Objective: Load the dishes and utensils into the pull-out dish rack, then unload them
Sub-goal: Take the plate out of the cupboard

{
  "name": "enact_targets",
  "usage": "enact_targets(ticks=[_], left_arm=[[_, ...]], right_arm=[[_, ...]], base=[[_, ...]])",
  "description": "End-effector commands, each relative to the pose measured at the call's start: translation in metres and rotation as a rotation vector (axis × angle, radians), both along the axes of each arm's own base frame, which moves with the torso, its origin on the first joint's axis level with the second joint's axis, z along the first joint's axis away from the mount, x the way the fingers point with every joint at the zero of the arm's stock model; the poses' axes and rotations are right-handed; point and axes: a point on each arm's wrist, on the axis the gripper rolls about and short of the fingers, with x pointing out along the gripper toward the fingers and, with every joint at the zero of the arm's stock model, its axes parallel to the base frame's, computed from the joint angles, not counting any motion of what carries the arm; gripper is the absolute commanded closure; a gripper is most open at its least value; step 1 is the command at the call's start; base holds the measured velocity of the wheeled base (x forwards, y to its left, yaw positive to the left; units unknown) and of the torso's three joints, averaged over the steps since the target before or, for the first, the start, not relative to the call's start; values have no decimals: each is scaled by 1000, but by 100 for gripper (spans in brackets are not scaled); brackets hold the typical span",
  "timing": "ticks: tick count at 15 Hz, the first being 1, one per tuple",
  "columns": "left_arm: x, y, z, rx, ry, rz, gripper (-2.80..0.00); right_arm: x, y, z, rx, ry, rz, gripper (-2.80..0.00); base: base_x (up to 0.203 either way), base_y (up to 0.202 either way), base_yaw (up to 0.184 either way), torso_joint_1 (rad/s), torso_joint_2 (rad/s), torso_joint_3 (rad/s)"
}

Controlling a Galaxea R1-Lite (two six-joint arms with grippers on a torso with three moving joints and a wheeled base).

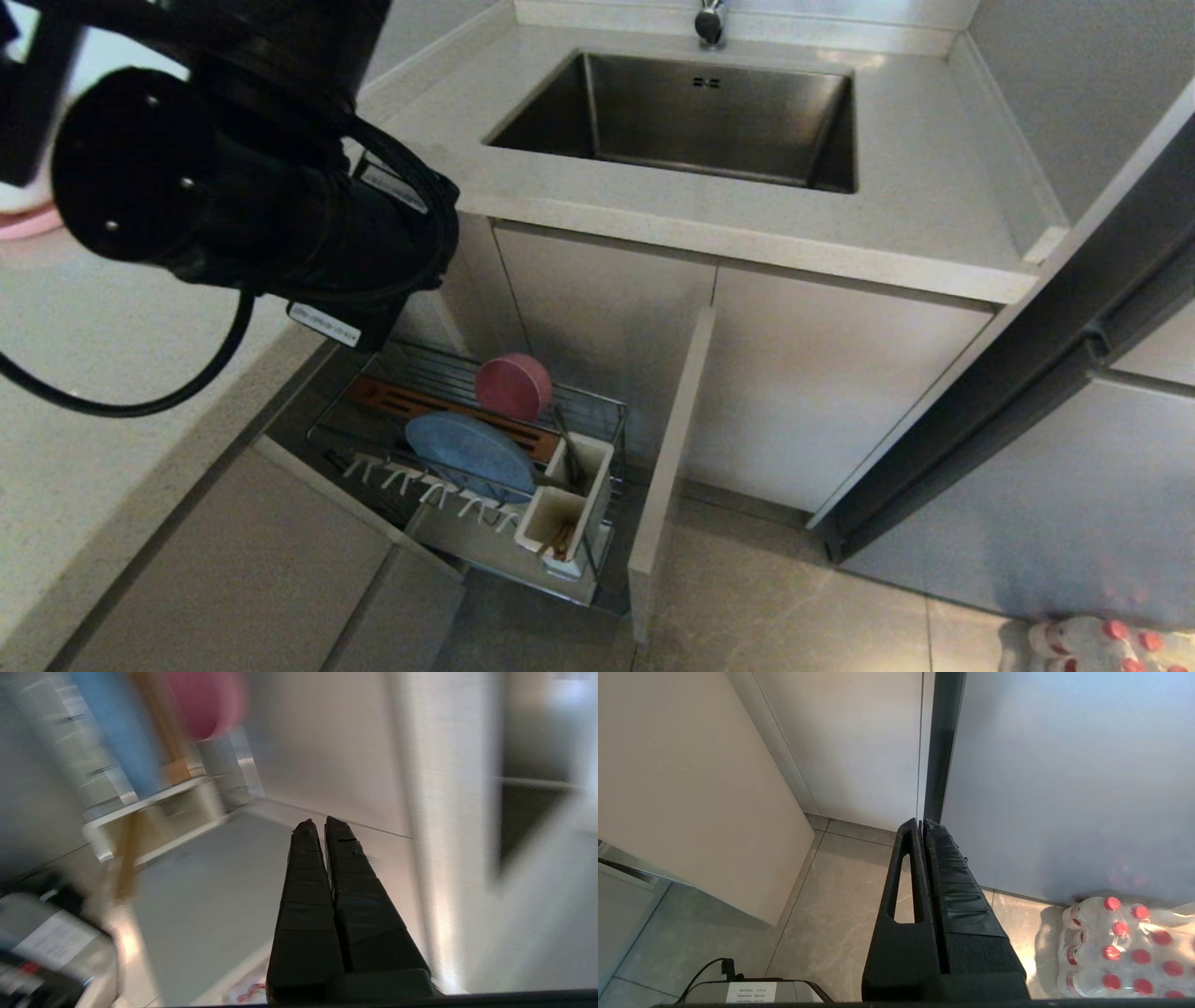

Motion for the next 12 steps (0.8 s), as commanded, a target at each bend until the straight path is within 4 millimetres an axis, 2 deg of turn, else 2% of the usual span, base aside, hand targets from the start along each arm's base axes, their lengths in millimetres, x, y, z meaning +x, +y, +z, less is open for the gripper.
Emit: enact_targets(ticks=[1, 6, 12], left_arm=[[18, -6, -19, 28, 59, 44, 0], [41, -6, -48, 55, 177, 107, 0], [72, 8, -86, 72, 322, 174, 0]], right_arm=[[0, 0, 0, 0, 0, 0, 0], [0, 0, 0, 0, 0, 0, 0], [0, 0, 0, 0, 0, 0, 0]], base=[[0, 0, 0, 0, 0, 0], [0, 0, 0, 0, 0, 0], [0, 0, 0, 0, 0, 0]])
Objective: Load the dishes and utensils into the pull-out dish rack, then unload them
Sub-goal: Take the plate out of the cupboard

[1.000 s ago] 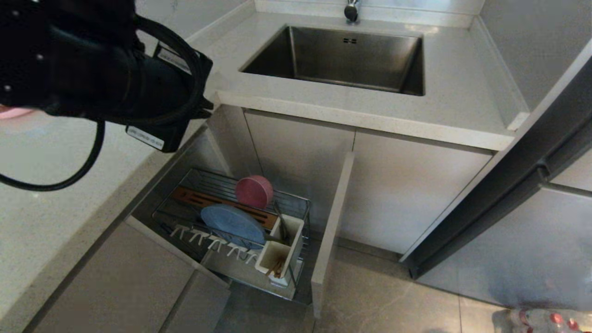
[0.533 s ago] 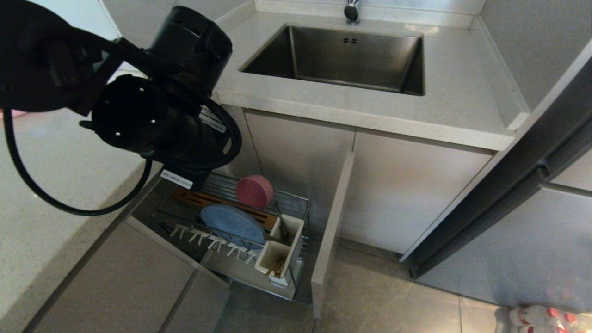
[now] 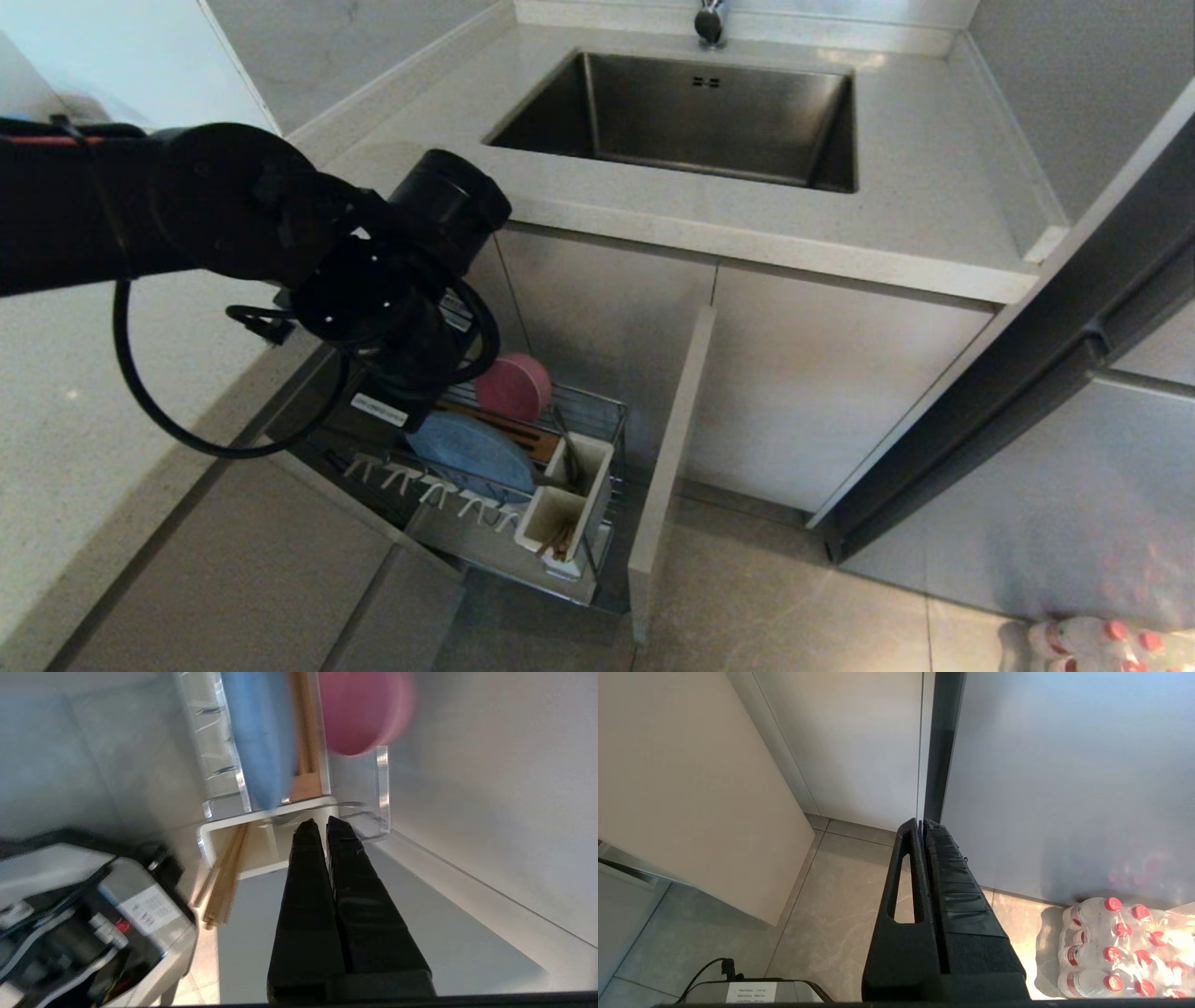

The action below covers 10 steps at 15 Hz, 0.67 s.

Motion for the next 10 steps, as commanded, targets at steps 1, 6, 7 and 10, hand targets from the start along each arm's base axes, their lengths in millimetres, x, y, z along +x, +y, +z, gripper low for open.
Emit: enact_targets(ticks=[1, 6, 7, 10], left_arm=[[13, 5, -13, -8, 43, 20, 0], [34, 7, -38, -15, 78, 30, 0], [34, 7, -38, -22, 81, 21, 0], [34, 7, -40, -18, 89, 21, -280]], right_arm=[[0, 0, 0, 0, 0, 0, 0], [0, 0, 0, 0, 0, 0, 0], [0, 0, 0, 0, 0, 0, 0], [0, 0, 0, 0, 1, 0, 0]], base=[[0, 0, 0, 0, 0, 0], [0, 0, 0, 0, 0, 0], [0, 0, 0, 0, 0, 0], [0, 0, 0, 0, 0, 0]])
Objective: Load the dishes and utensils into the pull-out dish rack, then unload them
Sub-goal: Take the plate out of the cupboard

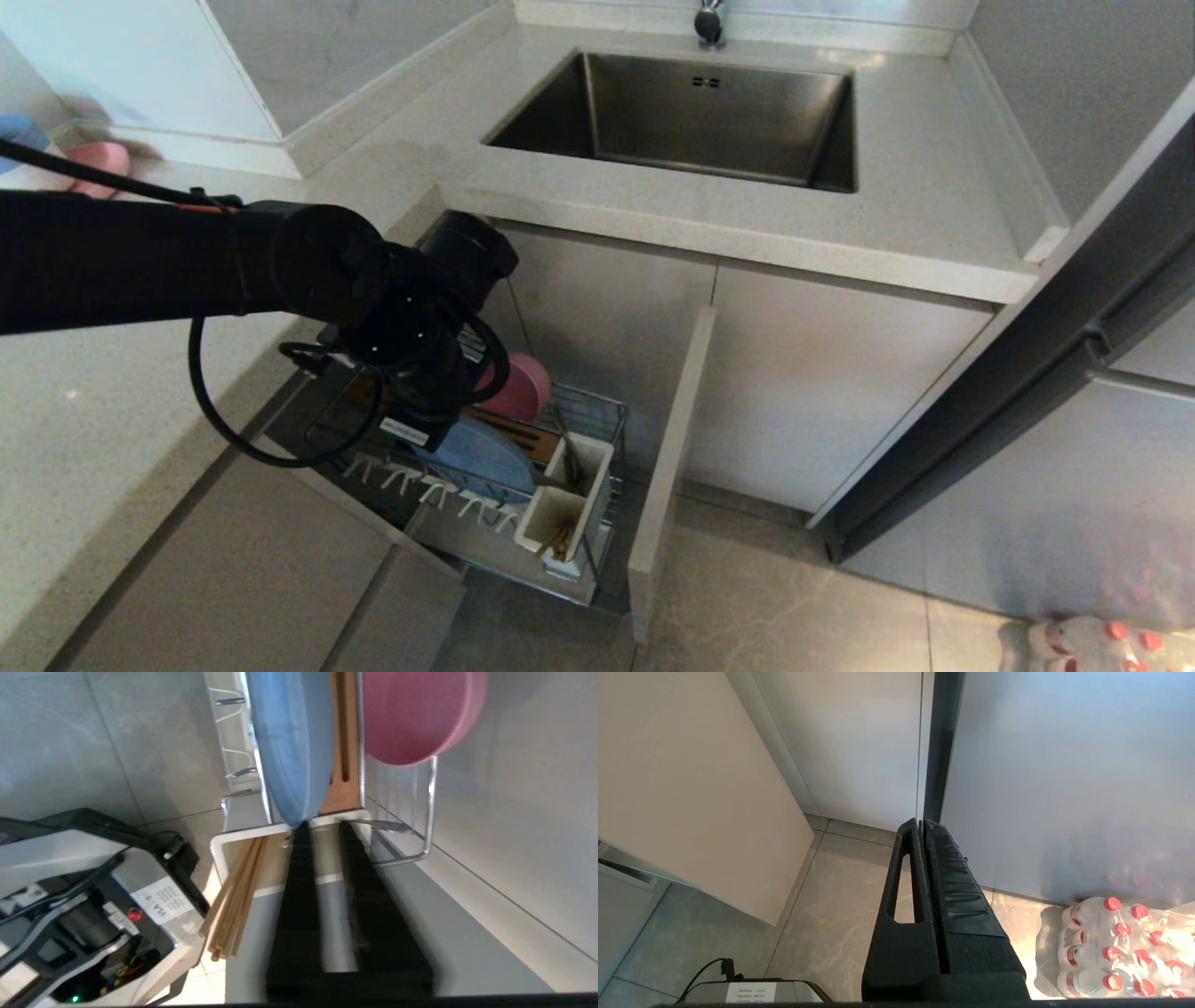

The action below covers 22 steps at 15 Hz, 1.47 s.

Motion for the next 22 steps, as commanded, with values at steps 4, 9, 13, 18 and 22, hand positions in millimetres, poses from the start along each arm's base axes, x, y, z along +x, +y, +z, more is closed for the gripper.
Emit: enact_targets(ticks=[4, 9, 13, 18, 22], left_arm=[[3, 1, -4, 7, 9, 9, -280], [15, 1, -21, 25, 49, 25, -280], [32, 0, -40, 25, 51, 44, -280], [52, 2, -65, 33, 69, 71, -280], [60, 0, -77, 33, 69, 73, -280]], right_arm=[[0, 0, 0, 0, 1, 0, 0], [0, 0, 0, 0, 1, 0, 0], [0, 0, 0, 0, 1, 0, 0], [0, 0, 0, 0, 0, 0, 0], [0, 0, 0, 0, 1, 0, 0]], base=[[0, 0, 0, 0, 0, 0], [0, 0, 0, 0, 0, 0], [0, 0, 0, 0, 0, 0], [0, 0, 0, 0, 0, 0], [0, 0, 0, 0, 0, 0]])
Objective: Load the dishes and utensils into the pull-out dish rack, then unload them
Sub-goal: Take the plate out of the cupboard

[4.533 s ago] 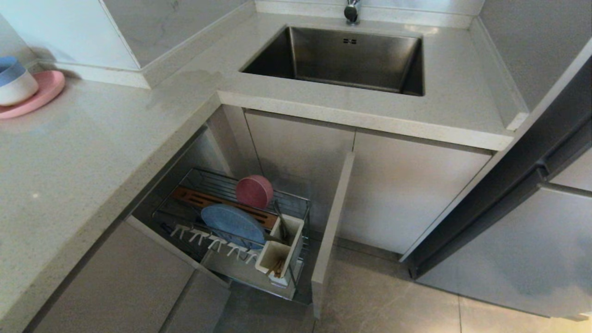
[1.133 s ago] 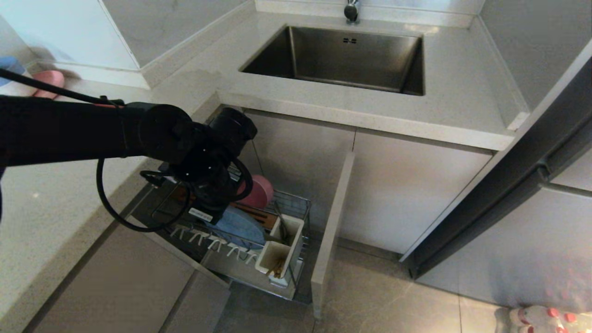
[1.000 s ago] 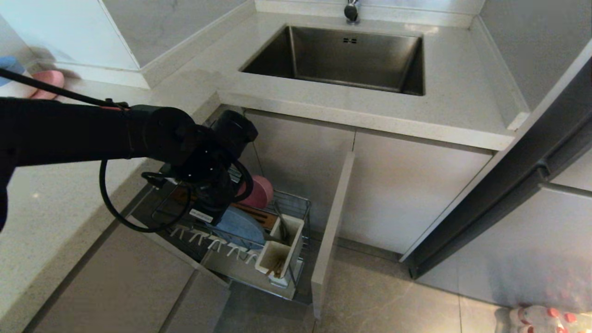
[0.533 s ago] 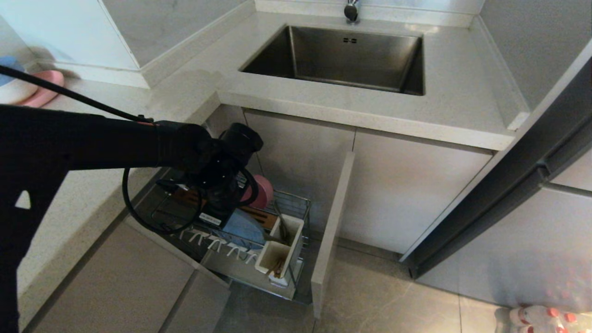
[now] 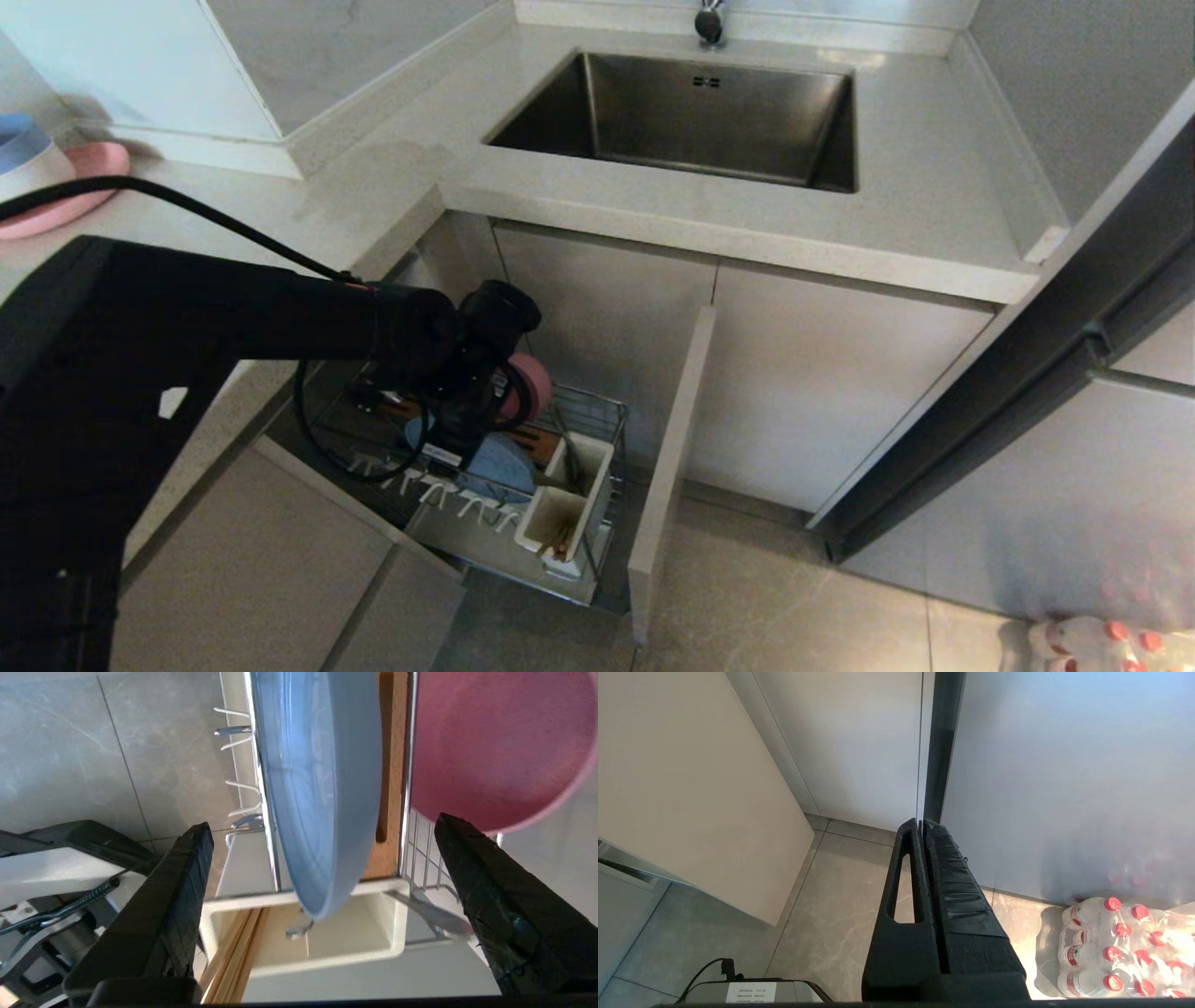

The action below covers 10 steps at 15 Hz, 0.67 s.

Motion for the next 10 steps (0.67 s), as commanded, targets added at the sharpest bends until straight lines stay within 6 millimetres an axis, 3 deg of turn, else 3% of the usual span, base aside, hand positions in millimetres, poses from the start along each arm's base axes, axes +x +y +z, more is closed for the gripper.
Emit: enact_targets(ticks=[1, 10], left_arm=[[3, -1, -8, 7, 17, 9, -280], [9, 6, -17, 13, 32, 30, -280]], right_arm=[[0, 0, 0, 0, 0, 0, 0], [0, 0, 0, 0, 0, 0, 0]], base=[[0, 0, 0, 0, 0, 0], [0, 0, 0, 0, 0, 0]])
